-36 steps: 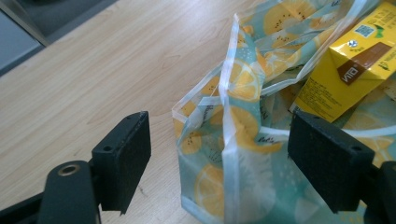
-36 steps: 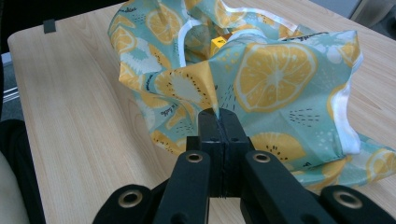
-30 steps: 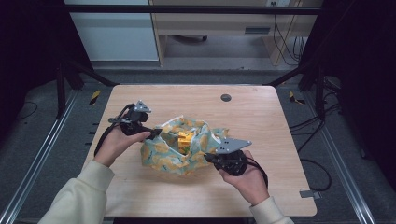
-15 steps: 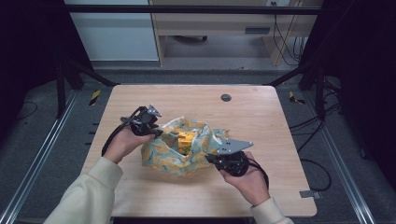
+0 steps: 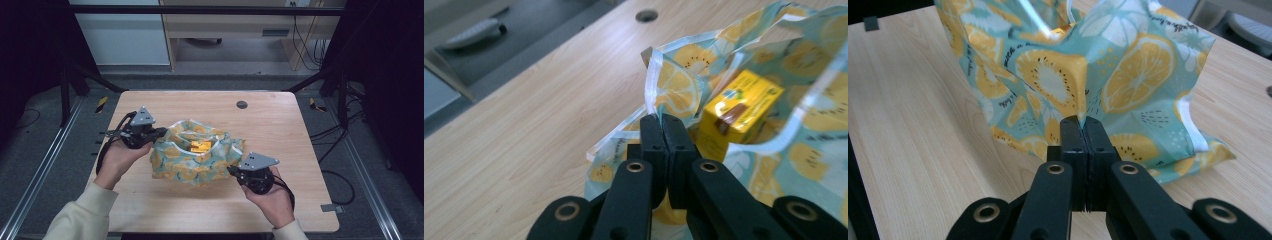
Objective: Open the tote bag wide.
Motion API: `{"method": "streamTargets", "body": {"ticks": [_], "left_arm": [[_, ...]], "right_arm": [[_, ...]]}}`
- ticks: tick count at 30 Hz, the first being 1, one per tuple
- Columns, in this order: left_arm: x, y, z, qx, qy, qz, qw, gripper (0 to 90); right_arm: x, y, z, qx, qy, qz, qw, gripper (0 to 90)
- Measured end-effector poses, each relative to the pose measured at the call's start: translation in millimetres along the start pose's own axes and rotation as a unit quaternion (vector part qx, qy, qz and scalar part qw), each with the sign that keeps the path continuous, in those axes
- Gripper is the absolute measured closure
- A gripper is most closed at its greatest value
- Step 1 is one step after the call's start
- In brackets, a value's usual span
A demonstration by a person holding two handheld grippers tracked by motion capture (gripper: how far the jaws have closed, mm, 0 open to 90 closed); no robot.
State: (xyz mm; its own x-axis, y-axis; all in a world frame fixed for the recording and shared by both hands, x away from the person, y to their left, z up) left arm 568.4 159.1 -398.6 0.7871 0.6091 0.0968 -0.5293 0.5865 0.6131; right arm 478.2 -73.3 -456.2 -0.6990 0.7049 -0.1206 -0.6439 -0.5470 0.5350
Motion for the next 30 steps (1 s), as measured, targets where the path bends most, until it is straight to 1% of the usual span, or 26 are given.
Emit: {"method": "streamTargets", "body": {"ticks": [1, 2, 3, 4, 6, 7, 8, 9, 11, 13, 14, 15, 16, 17, 18, 19, 20, 21, 24, 25, 26, 30], "left_arm": [[-4.0, 5.5, 0.4, -0.009, -0.001, -0.003, 1.0000, 89.6], [-8.5, 10.6, 0.2, -0.019, 0.000, -0.008, 0.9998, 89.7], [-18.3, 17.6, -4.3, -0.028, 0.000, -0.019, 0.9994, 89.7], [-18.3, 17.6, -4.3, -0.028, 0.000, -0.019, 0.9994, 89.7], [-26.7, 21.8, -10.5, -0.033, -0.002, -0.029, 0.9990, 89.7], [-30.4, 22.9, -13.7, -0.033, -0.003, -0.032, 0.9989, 89.7], [-33.9, 23.7, -16.7, -0.032, -0.006, -0.035, 0.9989, 89.7], [-37.4, 24.1, -19.6, -0.032, -0.007, -0.039, 0.9987, 89.7], [-43.2, 23.3, -25.3, -0.029, -0.008, -0.049, 0.9984, 89.7], [-47.1, 21.5, -30.3, -0.022, -0.010, -0.054, 0.9982, 89.8], [-48.4, 20.4, -32.1, -0.021, -0.010, -0.057, 0.9981, 89.8], [-49.3, 19.4, -33.7, -0.019, -0.010, -0.059, 0.9981, 89.8], [-50.0, 17.5, -35.6, -0.016, -0.010, -0.059, 0.9981, 89.8], [-50.0, 17.5, -35.6, -0.016, -0.010, -0.059, 0.9981, 89.8], [-50.3, 16.6, -36.5, -0.014, -0.010, -0.061, 0.9980, 89.8], [-50.5, 15.6, -37.3, -0.013, -0.010, -0.061, 0.9980, 89.8], [-51.3, 14.5, -38.3, -0.010, -0.009, -0.064, 0.9979, 89.8], [-52.3, 13.5, -39.2, -0.008, -0.010, -0.066, 0.9978, 89.8], [-57.5, 11.1, -43.2, -0.002, -0.013, -0.072, 0.9973, 89.8], [-58.5, 10.3, -44.8, 0.000, -0.014, -0.073, 0.9972, 89.8], [-59.9, 9.6, -46.4, 0.002, -0.014, -0.074, 0.9971, 89.8], [-62.7, 9.3, -52.8, 0.007, -0.014, -0.079, 0.9968, 89.8]], "right_arm": [[0.0, 0.0, 0.0, 0.000, 0.000, 0.000, 1.0000, 89.5], [0.6, 3.1, -3.8, -0.001, 0.001, -0.009, 1.0000, 89.3], [0.7, 4.4, -6.2, -0.002, 0.002, -0.015, 0.9999, 89.3], [1.7, 5.6, -9.2, -0.001, -0.001, -0.017, 0.9999, 89.3], [2.3, 6.3, -12.4, -0.001, 0.000, -0.018, 0.9998, 89.2], [5.0, 7.1, -20.4, 0.005, -0.005, -0.019, 0.9998, 88.9], [5.7, 7.0, -24.6, 0.008, -0.005, -0.020, 0.9997, 88.5], [5.7, 7.0, -24.6, 0.008, -0.005, -0.020, 0.9997, 88.5], [7.1, 6.4, -32.8, 0.016, -0.009, -0.019, 0.9997, 87.1], [7.5, 4.8, -39.1, 0.023, -0.018, -0.015, 0.9995, 82.1], [6.5, 4.5, -40.1, 0.025, -0.021, -0.015, 0.9994, 76.9], [5.1, 4.9, -38.7, 0.021, -0.026, -0.015, 0.9993, 73.8], [2.9, 8.1, -33.0, 0.012, -0.032, -0.015, 0.9993, 67.2], [2.9, 8.1, -33.0, 0.012, -0.032, -0.015, 0.9993, 67.2], [1.8, 10.2, -30.0, 0.010, -0.035, -0.017, 0.9992, 62.8], [0.4, 12.4, -27.2, 0.010, -0.037, -0.020, 0.9991, 60.3], [-1.9, 16.8, -20.8, 0.004, -0.038, -0.020, 0.9990, 57.0], [-1.9, 16.8, -20.8, 0.004, -0.038, -0.020, 0.9990, 57.0], [-6.6, 22.5, -11.2, -0.005, -0.045, -0.022, 0.9987, 53.9], [-9.7, 24.2, -4.9, -0.007, -0.040, -0.027, 0.9988, 53.4], [-9.7, 24.2, -4.9, -0.007, -0.040, -0.027, 0.9988, 53.4], [-13.7, 23.3, 7.2, -0.010, -0.034, -0.034, 0.9988, 52.4]]}}
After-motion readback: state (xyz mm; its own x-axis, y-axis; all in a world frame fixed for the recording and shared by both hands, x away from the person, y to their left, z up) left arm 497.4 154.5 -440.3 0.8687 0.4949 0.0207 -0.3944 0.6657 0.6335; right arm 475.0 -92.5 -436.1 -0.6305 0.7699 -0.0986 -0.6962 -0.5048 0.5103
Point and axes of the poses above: each handheld gripper's, and its own axes: y roughly backward along the jaws, z roughly out of its top, x roughly to its left, the point moved 10 cm from there along -y, roughly forward along the jaws, and after that the axes turned 5 degrees about -z, right-handed, at the moved point
